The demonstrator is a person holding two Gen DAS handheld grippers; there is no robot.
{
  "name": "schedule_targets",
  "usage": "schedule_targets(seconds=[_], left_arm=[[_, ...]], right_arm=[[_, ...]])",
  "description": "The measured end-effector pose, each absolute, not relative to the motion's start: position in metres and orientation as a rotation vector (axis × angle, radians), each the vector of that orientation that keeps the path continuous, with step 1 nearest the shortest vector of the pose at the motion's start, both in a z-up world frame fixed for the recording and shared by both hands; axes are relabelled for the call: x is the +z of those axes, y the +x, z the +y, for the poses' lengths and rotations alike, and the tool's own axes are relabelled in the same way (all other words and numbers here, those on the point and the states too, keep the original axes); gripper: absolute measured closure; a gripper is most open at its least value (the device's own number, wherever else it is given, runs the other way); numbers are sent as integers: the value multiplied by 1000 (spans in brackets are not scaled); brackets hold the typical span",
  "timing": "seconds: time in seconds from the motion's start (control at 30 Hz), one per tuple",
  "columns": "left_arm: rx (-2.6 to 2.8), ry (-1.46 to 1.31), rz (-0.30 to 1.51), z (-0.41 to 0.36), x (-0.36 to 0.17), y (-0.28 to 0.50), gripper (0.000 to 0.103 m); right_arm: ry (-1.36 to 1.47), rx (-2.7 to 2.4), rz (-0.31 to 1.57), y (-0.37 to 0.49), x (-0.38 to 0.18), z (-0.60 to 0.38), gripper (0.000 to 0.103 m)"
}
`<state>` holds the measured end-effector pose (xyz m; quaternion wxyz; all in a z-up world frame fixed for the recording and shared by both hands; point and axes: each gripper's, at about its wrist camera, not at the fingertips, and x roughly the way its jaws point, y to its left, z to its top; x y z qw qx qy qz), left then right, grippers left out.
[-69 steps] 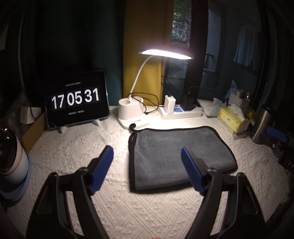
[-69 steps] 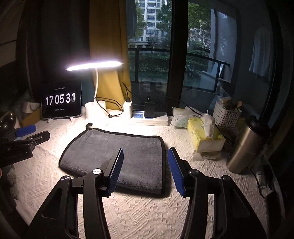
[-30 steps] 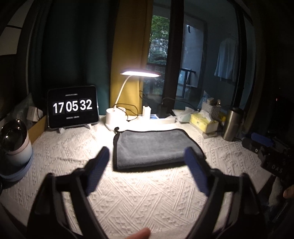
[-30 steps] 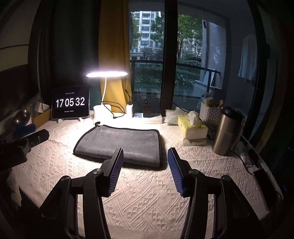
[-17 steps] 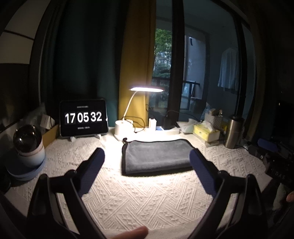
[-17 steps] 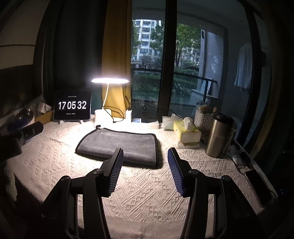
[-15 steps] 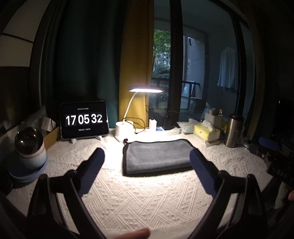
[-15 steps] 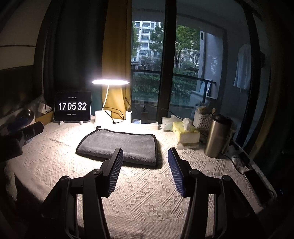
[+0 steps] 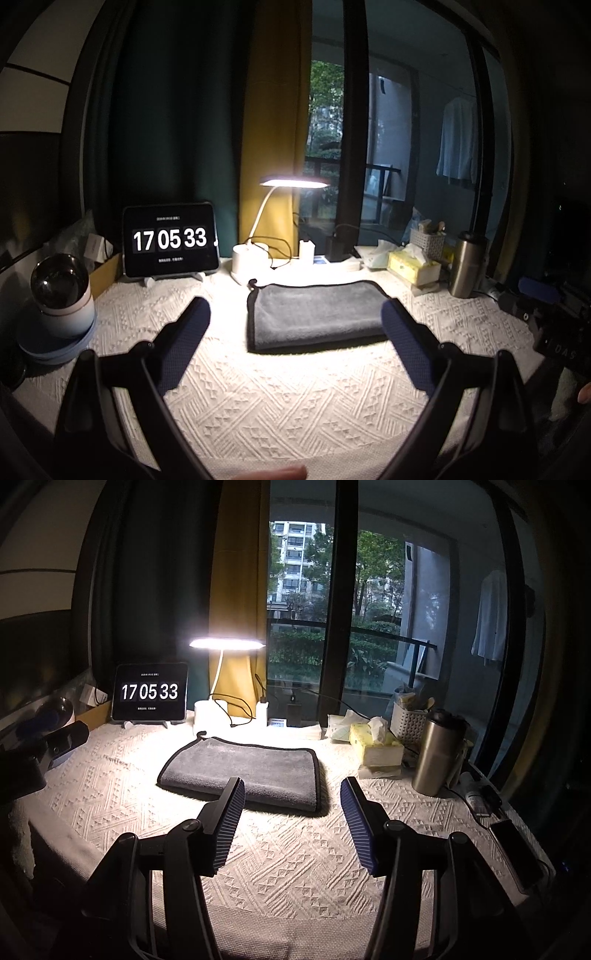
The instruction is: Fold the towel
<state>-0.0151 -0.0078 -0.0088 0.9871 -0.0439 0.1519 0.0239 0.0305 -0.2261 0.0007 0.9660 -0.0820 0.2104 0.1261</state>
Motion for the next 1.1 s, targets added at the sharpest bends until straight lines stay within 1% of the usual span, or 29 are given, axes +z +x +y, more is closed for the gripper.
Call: schedule_targets(seconds=[1.1], left_arm=[[54, -100, 337, -7, -14, -12, 8]], right_arm=[[-162, 252, 434, 34, -1, -229, 46]])
